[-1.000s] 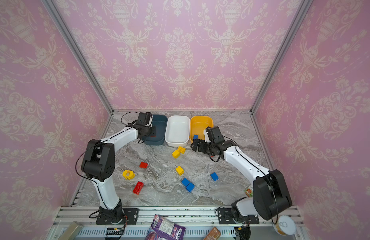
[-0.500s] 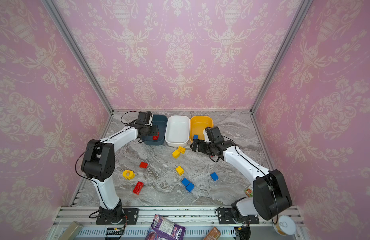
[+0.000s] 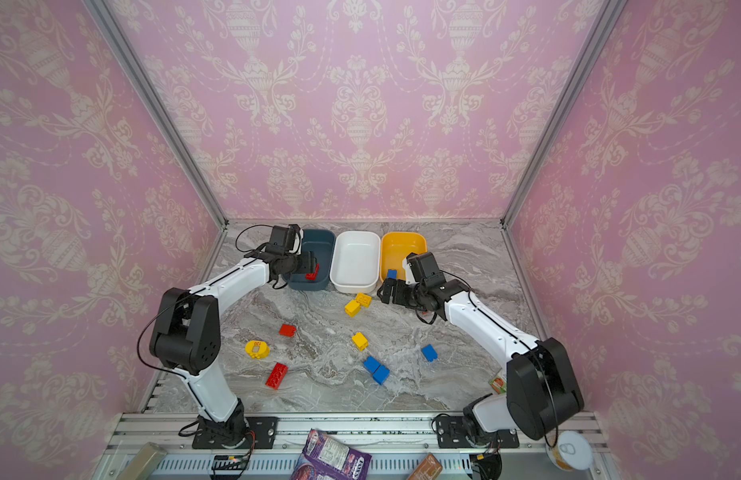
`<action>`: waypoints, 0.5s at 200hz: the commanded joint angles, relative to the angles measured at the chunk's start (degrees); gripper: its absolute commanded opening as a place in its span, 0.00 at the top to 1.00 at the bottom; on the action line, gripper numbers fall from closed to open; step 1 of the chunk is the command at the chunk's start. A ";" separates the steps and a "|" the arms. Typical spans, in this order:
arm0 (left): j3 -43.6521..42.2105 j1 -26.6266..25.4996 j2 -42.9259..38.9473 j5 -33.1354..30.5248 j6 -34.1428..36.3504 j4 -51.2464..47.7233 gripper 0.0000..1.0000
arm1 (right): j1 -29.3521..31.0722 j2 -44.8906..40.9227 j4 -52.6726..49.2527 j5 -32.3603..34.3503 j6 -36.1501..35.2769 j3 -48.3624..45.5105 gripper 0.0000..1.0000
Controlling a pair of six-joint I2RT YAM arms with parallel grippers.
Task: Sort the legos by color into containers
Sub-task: 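Raise the left gripper from the teal bin while the right moves toward yellow bricks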
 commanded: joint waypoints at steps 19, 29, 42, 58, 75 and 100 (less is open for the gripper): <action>-5.85 0.50 -7.28 3.35 -3.46 2.91 0.23 | 2.52 2.27 -2.54 1.82 -1.09 2.78 0.00; -7.54 0.55 -8.99 3.94 -4.22 3.61 0.23 | 3.46 2.87 -3.19 2.12 -1.73 3.39 0.00; -9.83 0.77 -11.22 5.15 -5.42 4.71 0.20 | 4.71 3.92 -4.12 2.64 -2.61 4.23 0.00; -13.02 1.12 -14.07 6.68 -7.16 6.84 0.20 | 6.80 5.46 -5.33 3.50 -3.91 5.52 0.00; -16.45 1.43 -17.20 8.11 -9.03 8.98 0.17 | 9.64 7.43 -7.50 5.07 -5.96 7.25 0.00; -20.87 1.69 -21.41 10.25 -11.29 11.19 0.14 | 14.53 10.76 -11.20 8.86 -9.51 10.18 0.00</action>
